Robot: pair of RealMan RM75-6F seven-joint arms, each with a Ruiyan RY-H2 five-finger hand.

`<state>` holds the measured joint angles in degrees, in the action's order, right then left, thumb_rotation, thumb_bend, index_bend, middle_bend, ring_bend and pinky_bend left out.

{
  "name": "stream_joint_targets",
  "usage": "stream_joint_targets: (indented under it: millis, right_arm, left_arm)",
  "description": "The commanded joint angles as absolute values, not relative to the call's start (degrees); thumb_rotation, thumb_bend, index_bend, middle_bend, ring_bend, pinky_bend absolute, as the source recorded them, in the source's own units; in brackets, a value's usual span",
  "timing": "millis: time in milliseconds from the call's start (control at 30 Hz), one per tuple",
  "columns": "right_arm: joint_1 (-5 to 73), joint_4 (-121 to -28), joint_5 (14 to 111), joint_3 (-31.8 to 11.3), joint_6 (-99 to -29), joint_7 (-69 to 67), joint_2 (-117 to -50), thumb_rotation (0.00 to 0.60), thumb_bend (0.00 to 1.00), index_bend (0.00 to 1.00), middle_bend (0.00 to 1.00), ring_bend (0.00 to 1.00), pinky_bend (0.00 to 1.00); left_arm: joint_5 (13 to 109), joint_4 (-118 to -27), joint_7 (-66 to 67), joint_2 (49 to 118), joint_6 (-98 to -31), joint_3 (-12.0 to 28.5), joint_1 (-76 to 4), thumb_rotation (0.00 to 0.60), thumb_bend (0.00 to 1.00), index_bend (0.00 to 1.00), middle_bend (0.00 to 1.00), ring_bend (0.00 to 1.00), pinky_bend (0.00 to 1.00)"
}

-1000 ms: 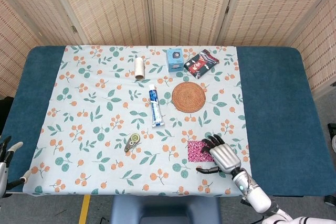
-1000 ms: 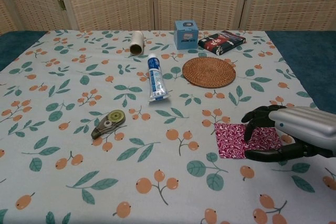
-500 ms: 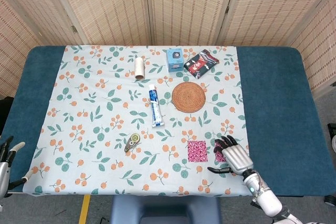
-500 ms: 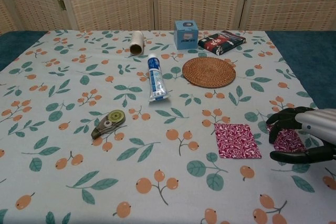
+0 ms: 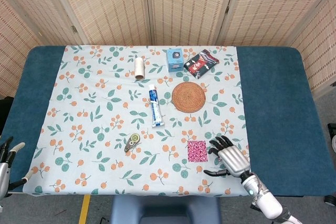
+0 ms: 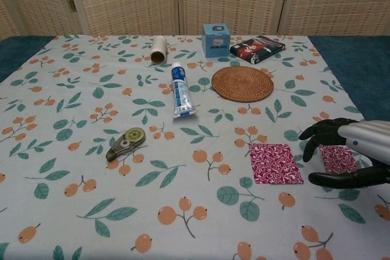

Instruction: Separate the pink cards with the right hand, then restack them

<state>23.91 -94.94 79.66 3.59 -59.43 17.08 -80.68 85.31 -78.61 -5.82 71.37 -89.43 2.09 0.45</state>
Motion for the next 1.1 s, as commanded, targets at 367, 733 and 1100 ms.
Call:
stream_joint_targets:
  millis: [367,733,1100]
  right_arm:
    - [27.00,-93.86,79.47,2.62,-55.19,19.92,-85.03,0.067,0.18,0.31,0.16,0.00,0.00]
    - [27.43,-93.01,77.41,2.27,-54.55,21.30,-85.33,0.067,0.18,0.31,0.16,0.00,0.00]
    - [26.13,-92.38,75.29,1.84,-56.56,20.91,-83.02,0.068,0.18,0.31,0.16,0.00,0.00]
  left_arm:
    - [84.98,-78.21,-6.29,71.23,-89.61,2.04,0.93,0.600,0.26,0.22,0.06,0.12,0.00]
    - [84.90,-78.11,-6.26,71.29,-89.40,2.10,0.92,0.600,0.26,0.22,0.06,0.12,0.00]
    - [85.15,-78.28,-5.78,71.52,-89.01,2.19,0.49,0.600,0.26,0.22,0.06,0.12,0.00]
